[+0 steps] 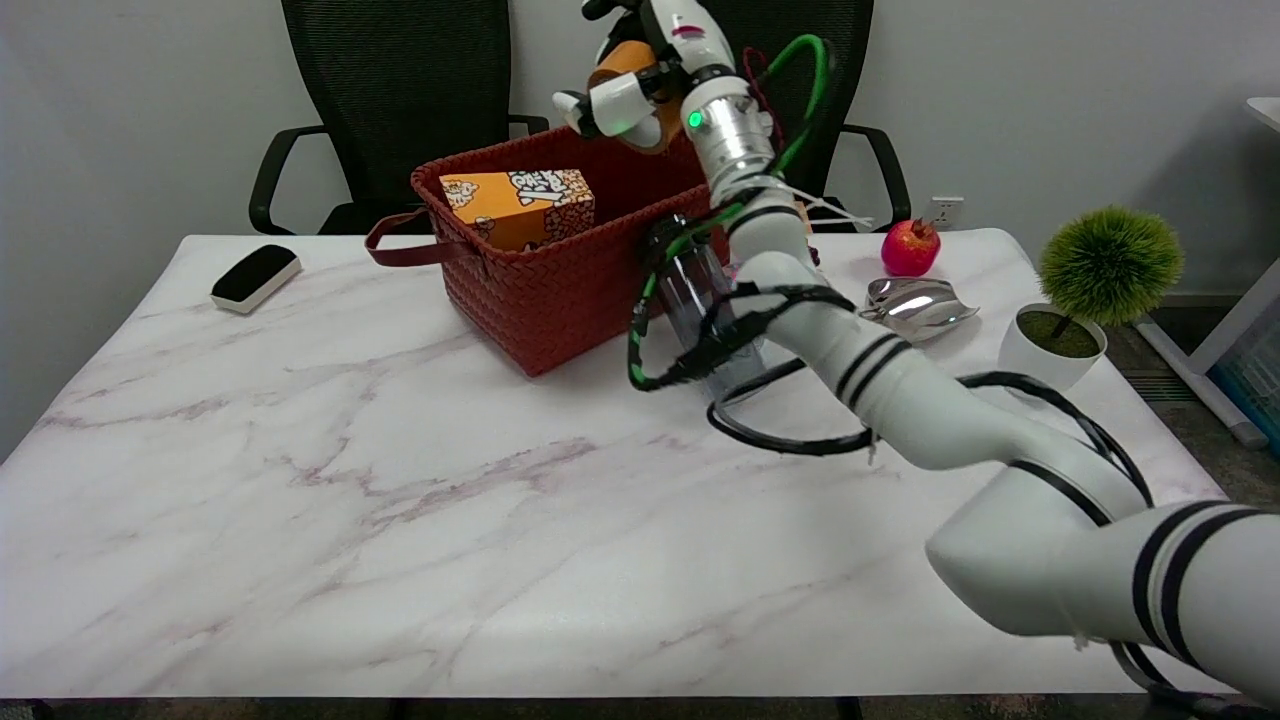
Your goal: Place the yellow tape into the brown storage basket.
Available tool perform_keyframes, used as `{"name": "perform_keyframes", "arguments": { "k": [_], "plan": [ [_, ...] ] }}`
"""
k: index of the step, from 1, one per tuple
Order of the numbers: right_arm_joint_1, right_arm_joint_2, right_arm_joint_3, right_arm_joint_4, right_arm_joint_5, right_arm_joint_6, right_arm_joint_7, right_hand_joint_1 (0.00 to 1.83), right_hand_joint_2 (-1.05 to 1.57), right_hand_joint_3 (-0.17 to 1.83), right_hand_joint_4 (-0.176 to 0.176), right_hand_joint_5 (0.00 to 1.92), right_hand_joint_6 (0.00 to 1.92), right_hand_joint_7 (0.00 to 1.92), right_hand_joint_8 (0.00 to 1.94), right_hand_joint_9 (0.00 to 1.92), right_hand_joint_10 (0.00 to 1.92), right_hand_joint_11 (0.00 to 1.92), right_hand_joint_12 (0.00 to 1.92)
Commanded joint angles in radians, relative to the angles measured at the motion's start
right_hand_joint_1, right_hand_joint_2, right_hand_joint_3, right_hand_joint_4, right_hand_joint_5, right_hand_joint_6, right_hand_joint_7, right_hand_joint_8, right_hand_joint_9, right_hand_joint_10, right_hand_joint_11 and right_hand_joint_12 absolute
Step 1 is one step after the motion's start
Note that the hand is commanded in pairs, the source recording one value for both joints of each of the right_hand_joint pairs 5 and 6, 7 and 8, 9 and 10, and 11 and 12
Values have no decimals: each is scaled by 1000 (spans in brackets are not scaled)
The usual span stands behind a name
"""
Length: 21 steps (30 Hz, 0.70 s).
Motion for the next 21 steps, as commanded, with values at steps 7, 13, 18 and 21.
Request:
{"name": "perform_keyframes", "arguments": {
  "k": [7,13,18,21],
  "plan": [
    [283,-217,-65,-523,35,-105,4,1136,44,1068,0,604,604,1257,1257,976,976,1794,1794],
    [258,-207,-67,-466,69,-108,4,1092,-300,1314,0,164,164,989,989,516,516,1583,1583],
    [252,-206,-74,-439,69,-108,4,1153,-247,913,0,52,52,158,158,0,0,222,222],
    [246,-206,-74,-423,69,-108,0,1146,-273,941,0,55,55,40,40,0,0,118,118]
  ]
}}
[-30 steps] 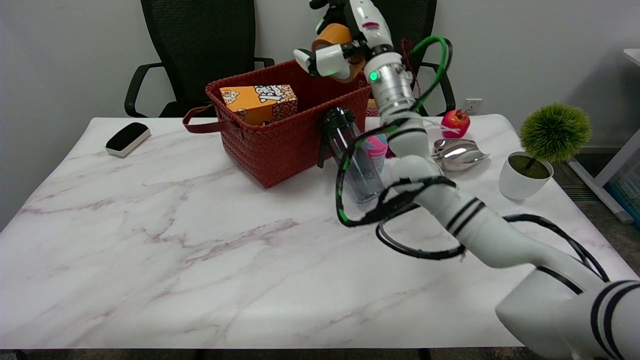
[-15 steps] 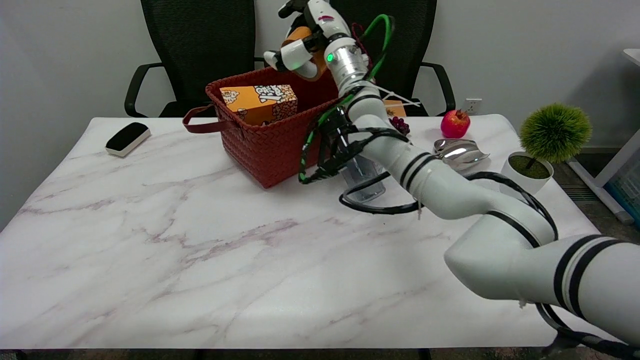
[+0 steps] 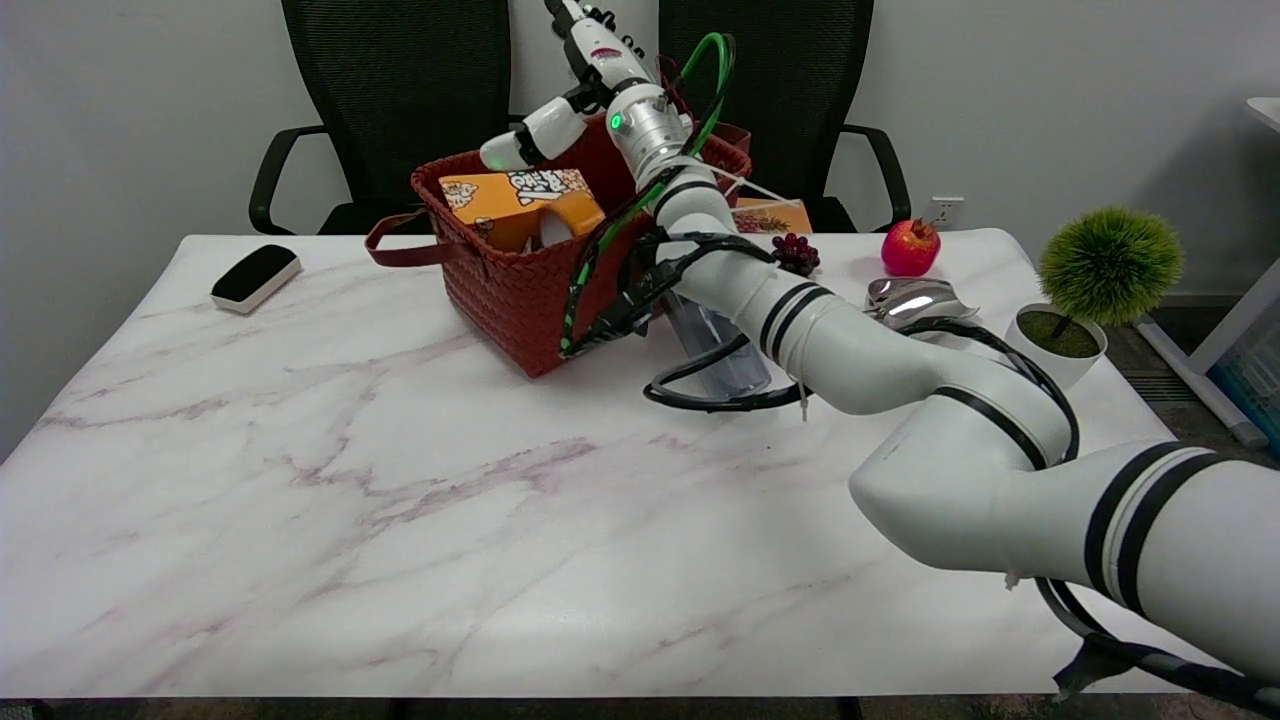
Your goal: Place the yellow tape into the brown storage basket.
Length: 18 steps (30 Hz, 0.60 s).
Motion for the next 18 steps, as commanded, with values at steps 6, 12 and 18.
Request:
{"name": "perform_keyframes", "arguments": {
  "k": [6,12,18],
  "plan": [
    [-2,-15,-20,51,30,-19,-5,1132,-270,824,0,52,52,0,0,0,0,93,93],
    [-40,21,-16,172,30,-10,-5,1125,-265,773,0,50,50,0,0,0,0,104,104],
    [-141,95,-15,428,30,37,-5,1126,-264,756,0,46,46,0,0,0,0,98,98]
  ]
}}
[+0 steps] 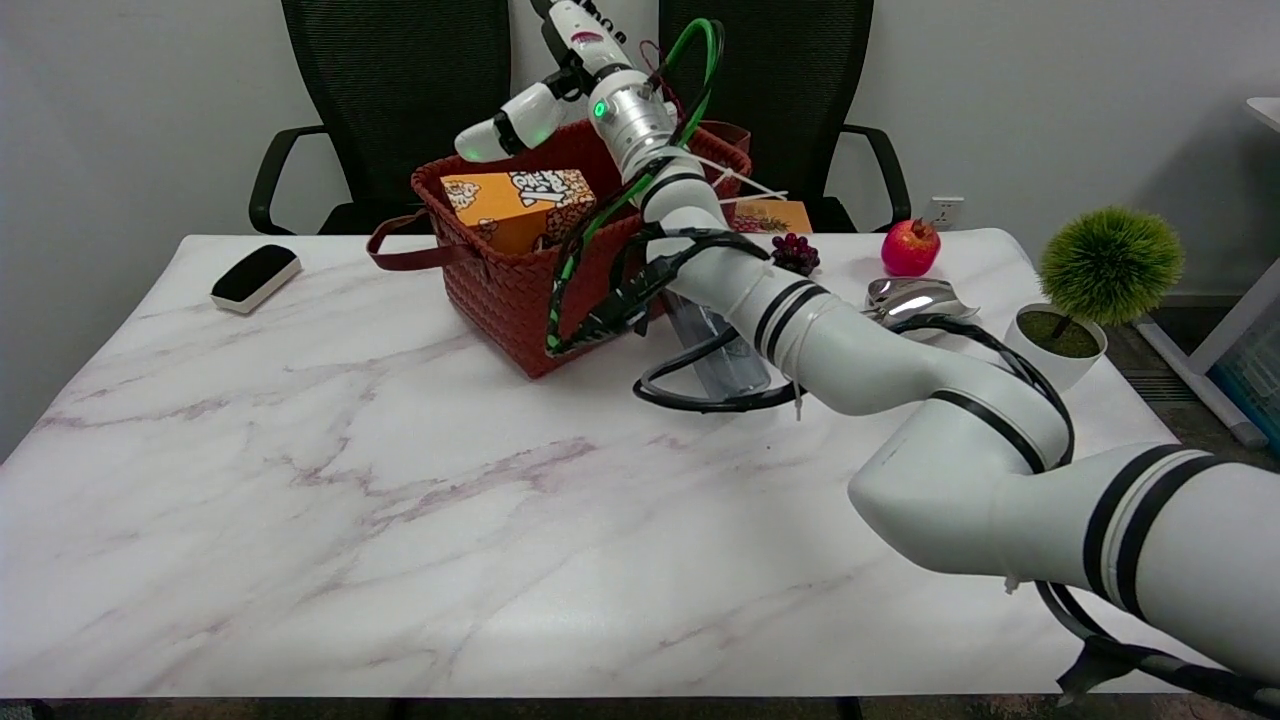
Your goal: Place the yellow tape into the brown storage basket.
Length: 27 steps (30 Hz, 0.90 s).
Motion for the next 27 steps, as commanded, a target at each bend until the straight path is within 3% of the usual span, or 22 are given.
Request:
{"name": "perform_keyframes", "arguments": {
  "k": [1,6,12,19,23,25,27],
  "plan": [
    [-167,121,0,427,7,60,-3,1124,-261,756,0,46,46,0,0,0,0,95,95],
    [-293,173,-4,666,7,140,-3,1097,-175,655,0,27,27,21,21,0,0,69,69],
    [-494,204,7,870,8,261,-4,997,109,435,0,0,0,120,120,0,0,33,33],
    [-747,257,18,1056,72,470,-4,900,303,283,0,0,0,20,20,0,0,32,32],
    [-888,290,48,1135,110,495,2,697,829,-158,0,0,0,0,0,0,0,10,10],
    [-929,298,52,1154,121,503,4,579,1146,-175,0,0,0,0,0,0,0,0,0],
    [-957,300,52,1168,127,517,4,513,1302,-175,0,0,0,0,0,0,0,0,0]
  ]
}}
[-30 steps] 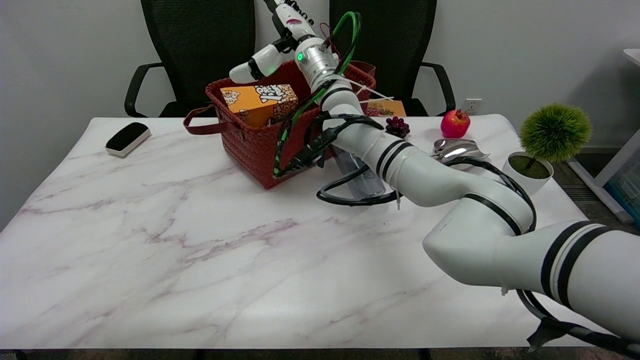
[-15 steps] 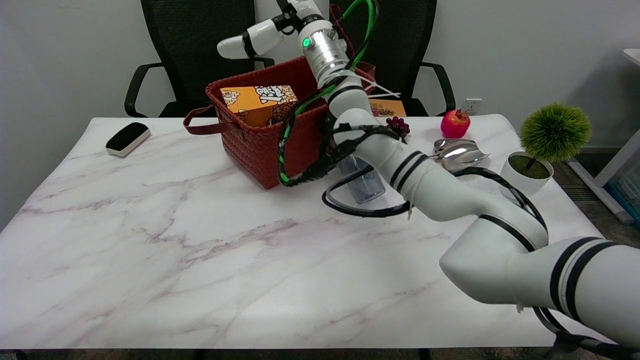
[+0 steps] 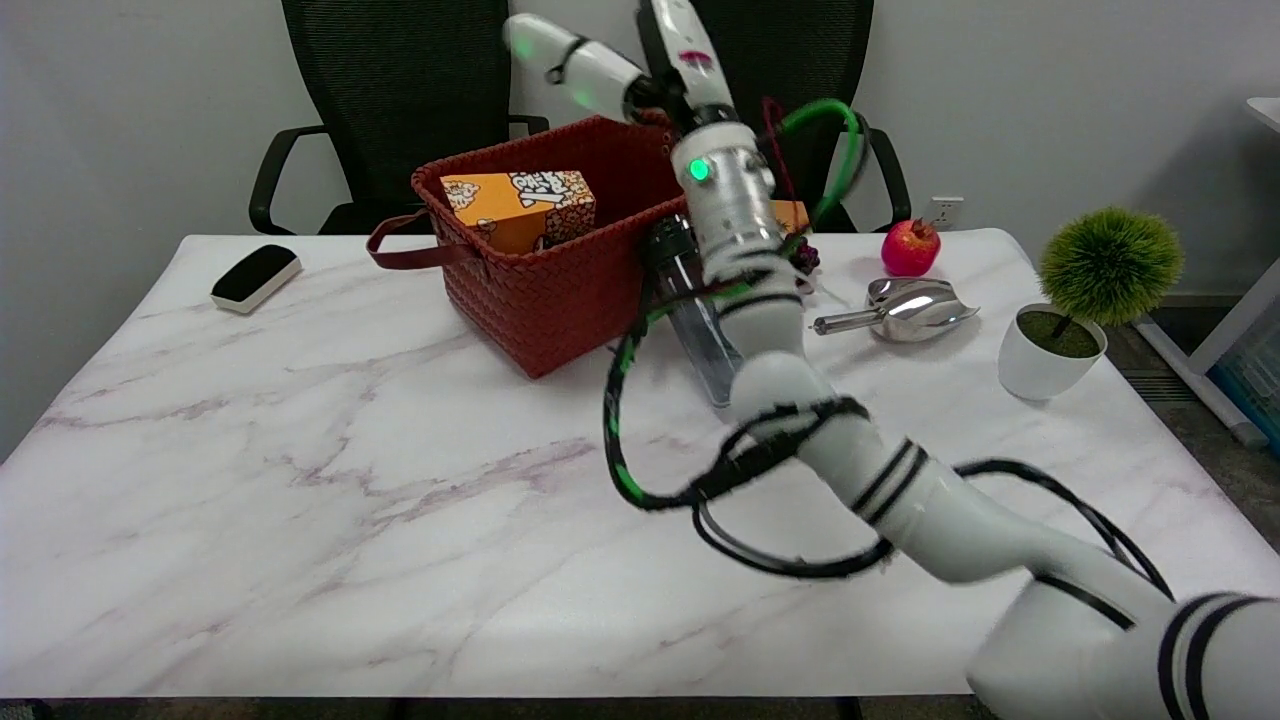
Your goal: Place the yellow tape into the brown storage basket.
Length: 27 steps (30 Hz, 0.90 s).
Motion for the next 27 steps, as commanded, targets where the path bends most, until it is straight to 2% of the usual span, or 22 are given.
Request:
{"name": "perform_keyframes", "arguments": {
  "k": [1,4,7,11,16,21,27],
  "plan": [
    [-507,127,42,430,97,270,7,478,1386,-175,0,0,0,0,0,0,0,0,0],
    [-532,125,34,442,94,303,5,409,1562,-175,0,0,0,0,0,0,0,0,0],
    [-555,122,32,452,86,312,0,408,1571,-175,0,0,0,0,0,0,0,0,0],
    [-567,127,30,459,86,312,0,441,1348,-175,0,0,0,0,0,0,0,0,0],
    [-567,127,21,469,93,307,2,470,1204,-175,0,0,0,0,0,0,0,0,0],
    [-573,130,1,469,105,312,7,568,1100,-175,0,0,0,0,0,0,0,0,0],
    [-582,135,2,463,109,315,9,591,1071,-175,0,0,0,0,0,0,0,0,0]
  ]
}}
